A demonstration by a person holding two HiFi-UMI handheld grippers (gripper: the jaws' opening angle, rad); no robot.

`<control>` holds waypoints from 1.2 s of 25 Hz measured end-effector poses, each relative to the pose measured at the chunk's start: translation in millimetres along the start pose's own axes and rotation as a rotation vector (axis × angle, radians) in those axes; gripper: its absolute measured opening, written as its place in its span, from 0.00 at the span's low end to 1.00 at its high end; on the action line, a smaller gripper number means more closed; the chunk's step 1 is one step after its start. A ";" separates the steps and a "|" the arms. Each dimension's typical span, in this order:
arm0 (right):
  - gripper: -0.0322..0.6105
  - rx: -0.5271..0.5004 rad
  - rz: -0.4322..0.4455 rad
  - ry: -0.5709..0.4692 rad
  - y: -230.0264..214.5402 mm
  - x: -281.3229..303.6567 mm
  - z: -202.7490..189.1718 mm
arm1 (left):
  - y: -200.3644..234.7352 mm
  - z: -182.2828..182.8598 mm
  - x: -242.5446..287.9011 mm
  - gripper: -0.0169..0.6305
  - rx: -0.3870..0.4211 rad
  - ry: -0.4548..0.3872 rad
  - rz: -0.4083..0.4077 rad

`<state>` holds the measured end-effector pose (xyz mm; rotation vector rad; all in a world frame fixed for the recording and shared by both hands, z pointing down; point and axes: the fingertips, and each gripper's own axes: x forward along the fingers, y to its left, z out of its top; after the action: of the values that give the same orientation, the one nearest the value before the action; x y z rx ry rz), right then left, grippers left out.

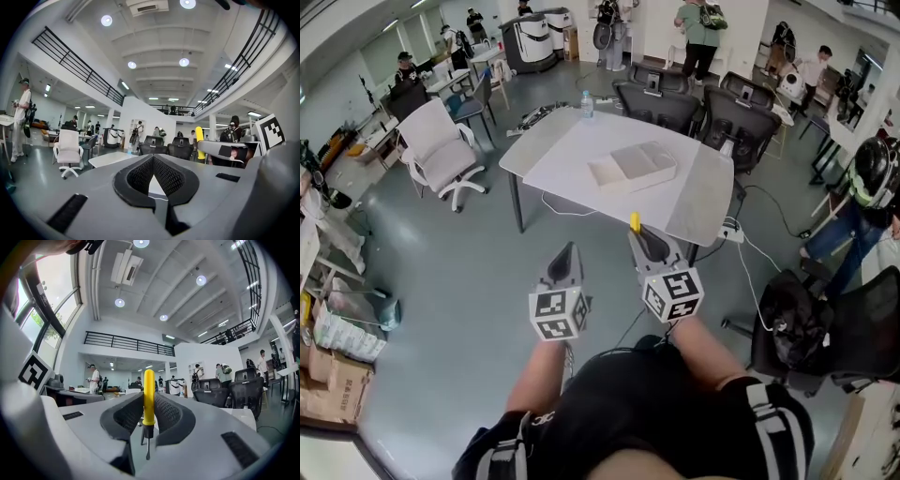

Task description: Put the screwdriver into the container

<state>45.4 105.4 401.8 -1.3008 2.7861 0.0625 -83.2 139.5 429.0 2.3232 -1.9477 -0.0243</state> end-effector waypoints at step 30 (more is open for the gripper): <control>0.16 0.002 0.008 0.035 -124.6 238.6 -37.3 | 110.7 19.7 230.7 0.03 0.032 0.043 0.079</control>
<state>-13.4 -159.3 419.5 -1.3029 2.8197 0.0373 -152.5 -107.6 433.3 2.2441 -2.0318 0.0626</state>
